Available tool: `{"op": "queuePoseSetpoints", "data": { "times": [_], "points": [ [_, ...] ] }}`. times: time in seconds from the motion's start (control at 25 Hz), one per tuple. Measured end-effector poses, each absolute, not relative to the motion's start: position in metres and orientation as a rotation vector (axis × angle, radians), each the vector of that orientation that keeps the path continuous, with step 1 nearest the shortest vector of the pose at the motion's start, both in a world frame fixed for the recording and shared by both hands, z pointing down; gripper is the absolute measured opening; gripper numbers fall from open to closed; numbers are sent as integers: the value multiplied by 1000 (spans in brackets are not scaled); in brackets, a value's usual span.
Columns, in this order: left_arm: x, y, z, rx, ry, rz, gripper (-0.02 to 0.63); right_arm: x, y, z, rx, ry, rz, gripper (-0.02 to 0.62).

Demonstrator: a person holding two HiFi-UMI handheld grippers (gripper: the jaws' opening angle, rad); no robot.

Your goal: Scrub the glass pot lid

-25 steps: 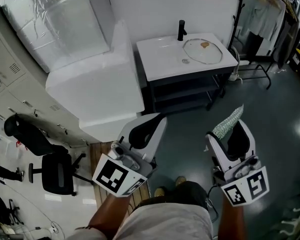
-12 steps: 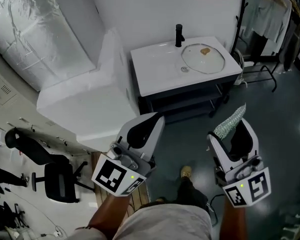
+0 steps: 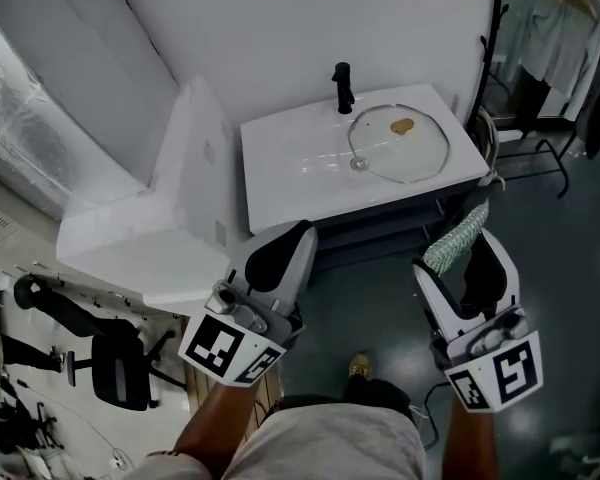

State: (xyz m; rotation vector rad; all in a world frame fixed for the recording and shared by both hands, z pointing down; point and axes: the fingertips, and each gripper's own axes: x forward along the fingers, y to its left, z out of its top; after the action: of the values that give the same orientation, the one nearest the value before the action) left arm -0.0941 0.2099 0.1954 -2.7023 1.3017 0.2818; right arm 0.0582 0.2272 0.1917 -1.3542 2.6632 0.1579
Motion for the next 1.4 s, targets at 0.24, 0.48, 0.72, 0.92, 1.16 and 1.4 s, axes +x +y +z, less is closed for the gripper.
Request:
{"op": "queuePoseSetpoints", "data": {
  "times": [0.24, 0.48, 0.72, 0.92, 1.16, 1.4],
  "points": [
    [-77, 158, 202, -2698, 1375, 265, 15, 78, 174, 194, -1312, 2707, 148, 333],
    [-67, 120, 209, -2706, 1399, 232, 15, 82, 129, 199, -1290, 2754, 128, 333],
    [-59, 81, 225, -2723, 1421, 202, 15, 85, 94, 206, -1291, 2784, 137, 333],
    [-58, 37, 236, -2737, 1435, 192, 15, 85, 49, 207, -1313, 2809, 144, 333],
    [-65, -29, 256, -2771, 1483, 149, 15, 75, -20, 216, -1327, 2895, 142, 333],
    [-76, -89, 286, -2817, 1519, 77, 15, 55, -86, 232, -1333, 3012, 122, 333]
  ]
}}
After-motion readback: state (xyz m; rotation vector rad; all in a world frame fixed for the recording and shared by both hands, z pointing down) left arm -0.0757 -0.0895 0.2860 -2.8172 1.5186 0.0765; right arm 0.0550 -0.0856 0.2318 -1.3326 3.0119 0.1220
